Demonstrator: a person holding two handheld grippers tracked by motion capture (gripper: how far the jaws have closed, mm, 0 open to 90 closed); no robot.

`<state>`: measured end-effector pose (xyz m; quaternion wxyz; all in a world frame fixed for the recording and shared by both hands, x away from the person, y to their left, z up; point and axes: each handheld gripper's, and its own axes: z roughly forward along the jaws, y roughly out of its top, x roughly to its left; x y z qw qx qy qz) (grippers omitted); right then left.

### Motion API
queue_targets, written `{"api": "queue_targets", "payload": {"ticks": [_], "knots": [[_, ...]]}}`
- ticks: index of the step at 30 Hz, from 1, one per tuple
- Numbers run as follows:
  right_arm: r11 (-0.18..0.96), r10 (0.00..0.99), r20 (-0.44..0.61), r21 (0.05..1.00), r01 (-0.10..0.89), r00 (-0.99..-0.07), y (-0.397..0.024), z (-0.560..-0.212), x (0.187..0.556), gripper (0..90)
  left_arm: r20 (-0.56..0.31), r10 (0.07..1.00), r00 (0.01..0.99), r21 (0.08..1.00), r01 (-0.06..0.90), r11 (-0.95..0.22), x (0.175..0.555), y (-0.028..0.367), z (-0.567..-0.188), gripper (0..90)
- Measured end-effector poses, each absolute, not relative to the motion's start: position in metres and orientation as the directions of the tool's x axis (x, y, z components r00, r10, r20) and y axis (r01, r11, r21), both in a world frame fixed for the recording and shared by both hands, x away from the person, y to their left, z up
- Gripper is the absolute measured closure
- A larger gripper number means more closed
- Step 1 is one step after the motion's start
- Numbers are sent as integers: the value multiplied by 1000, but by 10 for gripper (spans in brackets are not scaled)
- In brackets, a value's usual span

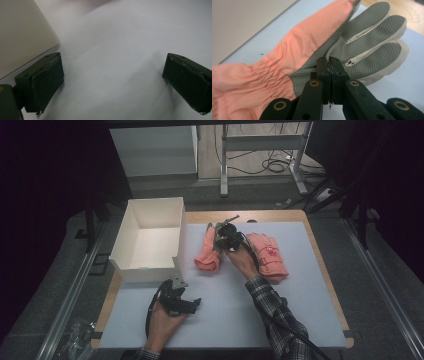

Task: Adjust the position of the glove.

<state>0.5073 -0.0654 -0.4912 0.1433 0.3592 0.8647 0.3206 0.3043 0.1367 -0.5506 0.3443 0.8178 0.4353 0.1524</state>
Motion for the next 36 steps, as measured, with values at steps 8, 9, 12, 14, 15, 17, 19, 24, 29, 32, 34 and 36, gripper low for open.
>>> {"api": "queue_targets", "payload": {"ticks": [8, 9, 12, 14, 15, 17, 19, 24, 29, 32, 34, 36], "knots": [[547, 670, -15, 686, 479, -743, -75, -473, 486, 877, -48, 817, 575, 695, 607, -386, 304, 137, -551, 34], [547, 665, -12, 689, 476, -746, -76, -472, 483, 877, -48, 817, 575, 695, 607, -386, 304, 137, -551, 34], [540, 661, 2, 694, 477, -751, -82, -468, 478, 877, -48, 817, 575, 695, 607, -386, 304, 137, -551, 34], [527, 661, 21, 699, 484, -750, -87, -465, 474, 878, -47, 817, 575, 695, 606, -387, 304, 137, -551, 34], [520, 658, 33, 703, 486, -752, -89, -463, 472, 878, -47, 817, 575, 695, 606, -386, 304, 137, -551, 34], [513, 654, 45, 708, 486, -755, -93, -460, 468, 879, -47, 817, 575, 695, 606, -386, 304, 137, -551, 34], [506, 649, 58, 712, 488, -758, -98, -457, 463, 879, -48, 817, 575, 695, 606, -386, 304, 137, -551, 34], [503, 618, 84, 721, 476, -782, -110, -447, 445, 878, -50, 817, 575, 697, 606, -384, 304, 137, -551, 34], [508, 597, 99, 721, 471, -796, -119, -441, 429, 878, -50, 817, 575, 696, 606, -384, 304, 137, -551, 34], [509, 586, 109, 722, 469, -803, -126, -440, 420, 878, -48, 816, 576, 696, 605, -386, 304, 137, -551, 34], [509, 581, 113, 723, 468, -806, -131, -439, 412, 878, -48, 816, 576, 696, 606, -387, 304, 137, -550, 34], [506, 576, 120, 724, 469, -808, -136, -437, 405, 878, -47, 816, 576, 695, 605, -387, 304, 137, -550, 34]]}}
